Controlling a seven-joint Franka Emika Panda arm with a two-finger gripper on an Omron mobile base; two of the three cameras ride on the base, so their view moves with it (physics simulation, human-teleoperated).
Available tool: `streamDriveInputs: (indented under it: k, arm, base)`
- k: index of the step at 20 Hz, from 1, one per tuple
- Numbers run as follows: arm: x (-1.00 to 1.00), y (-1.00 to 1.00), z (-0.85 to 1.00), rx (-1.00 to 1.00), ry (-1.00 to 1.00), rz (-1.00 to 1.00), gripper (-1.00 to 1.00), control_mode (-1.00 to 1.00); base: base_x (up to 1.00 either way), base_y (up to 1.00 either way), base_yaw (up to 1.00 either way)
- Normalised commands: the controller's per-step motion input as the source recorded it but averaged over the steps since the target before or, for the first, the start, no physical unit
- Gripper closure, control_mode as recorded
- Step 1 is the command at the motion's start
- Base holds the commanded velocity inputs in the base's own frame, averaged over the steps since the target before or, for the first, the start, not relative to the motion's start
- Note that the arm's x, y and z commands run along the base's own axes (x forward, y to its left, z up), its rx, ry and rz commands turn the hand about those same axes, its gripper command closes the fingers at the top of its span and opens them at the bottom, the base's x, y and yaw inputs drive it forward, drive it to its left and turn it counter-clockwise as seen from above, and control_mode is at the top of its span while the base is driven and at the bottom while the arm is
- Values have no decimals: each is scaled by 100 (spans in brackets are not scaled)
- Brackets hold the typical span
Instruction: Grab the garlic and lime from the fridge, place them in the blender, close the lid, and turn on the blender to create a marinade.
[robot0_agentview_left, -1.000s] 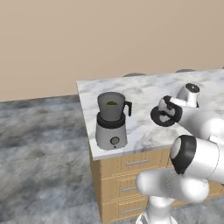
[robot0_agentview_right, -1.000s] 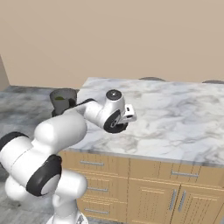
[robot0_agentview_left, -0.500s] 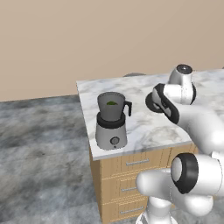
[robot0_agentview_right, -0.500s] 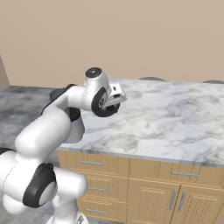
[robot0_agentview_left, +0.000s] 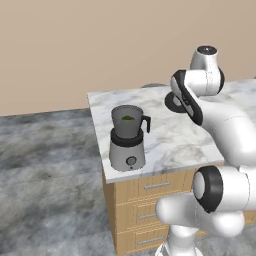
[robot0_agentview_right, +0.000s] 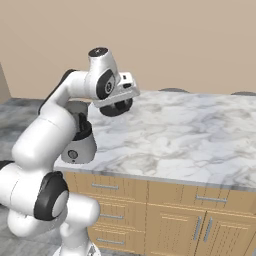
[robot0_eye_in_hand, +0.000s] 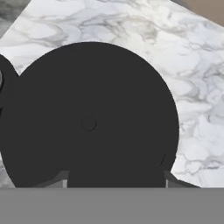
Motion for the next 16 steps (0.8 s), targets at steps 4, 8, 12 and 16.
streamDriveInputs:
  k: [4, 8, 12, 16]
  arm:
    - [-10, 18, -1, 3, -5, 0, 100, -100]
    - [0, 67, 0, 5, 0, 0, 100, -100]
    - [0, 89, 0, 4, 1, 0, 100, -100]
    - [4, 98, 0, 1, 0, 0, 100, -100]
  base:
    - [0, 0, 0]
    - [0, 0, 0]
    - [0, 0, 0]
    - [0, 0, 0]
